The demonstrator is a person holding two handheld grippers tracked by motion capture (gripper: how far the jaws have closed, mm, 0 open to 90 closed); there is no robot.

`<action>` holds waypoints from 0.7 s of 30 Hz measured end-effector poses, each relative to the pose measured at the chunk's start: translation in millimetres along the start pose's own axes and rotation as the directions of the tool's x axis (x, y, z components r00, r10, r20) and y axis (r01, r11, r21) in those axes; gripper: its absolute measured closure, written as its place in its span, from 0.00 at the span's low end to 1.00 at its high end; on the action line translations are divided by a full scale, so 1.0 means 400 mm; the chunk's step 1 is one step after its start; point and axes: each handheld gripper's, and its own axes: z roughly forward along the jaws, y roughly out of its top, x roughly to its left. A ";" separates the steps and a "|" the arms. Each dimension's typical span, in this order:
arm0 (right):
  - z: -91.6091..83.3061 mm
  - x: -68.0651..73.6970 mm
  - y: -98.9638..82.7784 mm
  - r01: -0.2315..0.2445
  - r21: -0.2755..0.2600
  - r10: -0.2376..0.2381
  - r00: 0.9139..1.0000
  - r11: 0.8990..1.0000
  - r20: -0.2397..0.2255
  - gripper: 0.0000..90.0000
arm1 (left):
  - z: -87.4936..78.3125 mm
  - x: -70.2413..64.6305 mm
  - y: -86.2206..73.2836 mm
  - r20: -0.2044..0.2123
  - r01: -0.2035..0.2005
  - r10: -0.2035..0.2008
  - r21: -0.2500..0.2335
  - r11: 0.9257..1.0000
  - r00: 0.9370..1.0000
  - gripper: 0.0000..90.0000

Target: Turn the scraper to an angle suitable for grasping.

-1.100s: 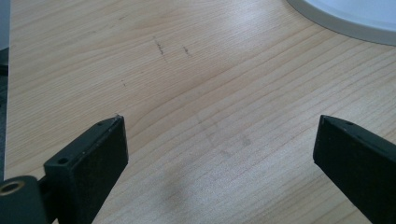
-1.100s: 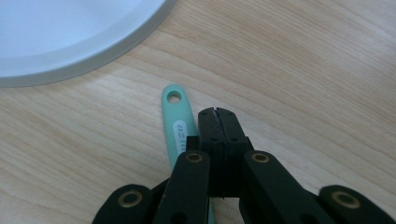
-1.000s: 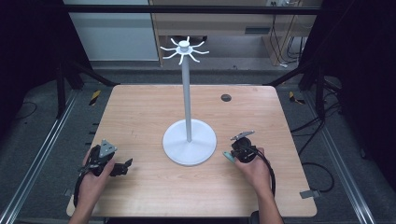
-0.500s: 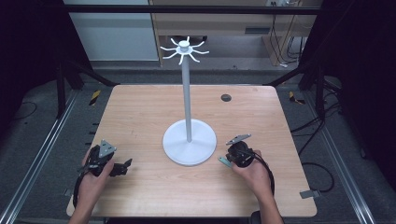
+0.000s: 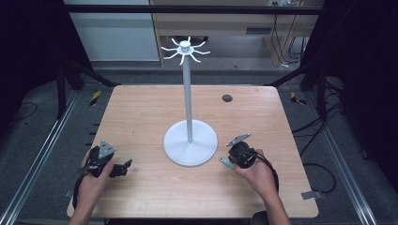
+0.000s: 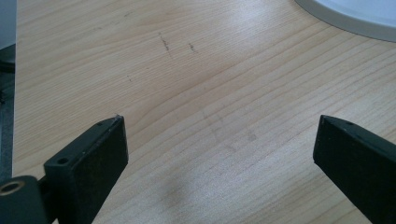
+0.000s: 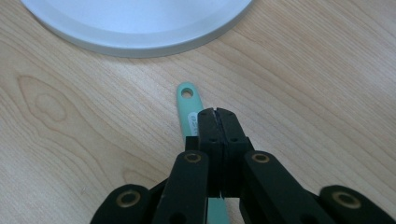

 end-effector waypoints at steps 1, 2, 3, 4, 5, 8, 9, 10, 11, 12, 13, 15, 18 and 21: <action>-0.001 0.000 0.001 0.003 0.005 -0.003 1.000 1.000 0.001 0.99 | 0.000 0.000 0.000 0.000 0.001 -0.001 0.000 1.000 1.000 0.03; -0.003 -0.001 0.004 0.010 0.010 -0.010 1.000 1.000 0.005 0.98 | -0.001 0.000 0.000 0.000 0.001 -0.001 0.000 1.000 1.000 0.03; -0.004 -0.001 0.005 0.013 0.011 -0.013 1.000 1.000 0.003 0.98 | -0.001 0.000 0.000 0.000 0.001 -0.001 -0.001 1.000 1.000 0.03; -0.007 -0.001 0.007 0.021 0.016 -0.021 1.000 1.000 0.000 0.96 | -0.001 0.001 -0.001 0.000 0.001 -0.001 0.000 1.000 1.000 0.03; -0.007 -0.001 0.007 0.021 0.016 -0.021 1.000 1.000 0.000 0.96 | -0.001 0.001 -0.001 0.000 0.001 -0.001 0.000 1.000 1.000 0.03; -0.008 0.002 0.013 0.034 0.033 -0.034 0.999 0.999 -0.003 0.93 | -0.001 0.000 0.000 0.001 0.000 0.000 0.000 1.000 1.000 0.03; -0.007 0.003 0.015 0.036 0.038 -0.036 0.999 0.999 -0.003 0.92 | -0.001 -0.001 -0.001 0.001 -0.001 0.001 0.000 1.000 1.000 0.03; -0.007 0.003 0.015 0.036 0.038 -0.036 0.999 0.999 -0.003 0.92 | -0.001 -0.001 -0.001 0.001 -0.001 0.001 0.000 1.000 1.000 0.03; -0.007 0.005 0.019 0.043 0.050 -0.042 0.999 0.998 -0.007 0.90 | -0.001 -0.001 -0.001 0.001 -0.001 0.001 0.000 1.000 1.000 0.03; -0.007 0.006 0.021 0.047 0.053 -0.046 0.999 0.997 -0.009 0.89 | -0.001 -0.001 -0.001 0.002 0.000 0.000 0.000 1.000 1.000 0.03; -0.007 0.006 0.021 0.047 0.053 -0.046 0.999 0.997 -0.009 0.89 | -0.001 0.000 -0.001 0.001 0.000 0.000 0.000 1.000 1.000 0.03; -0.008 0.007 0.025 0.051 0.057 -0.050 0.999 0.997 -0.017 0.86 | -0.001 0.000 -0.001 0.002 0.001 -0.001 0.000 1.000 1.000 0.03; -0.009 0.008 0.029 0.062 0.061 -0.061 0.998 0.996 -0.024 0.83 | -0.001 -0.001 -0.002 0.001 0.004 -0.004 -0.001 1.000 1.000 0.03; -0.012 0.008 0.032 0.067 0.064 -0.066 0.998 0.996 -0.026 0.80 | -0.001 -0.001 -0.002 0.002 0.004 -0.004 -0.002 1.000 1.000 0.03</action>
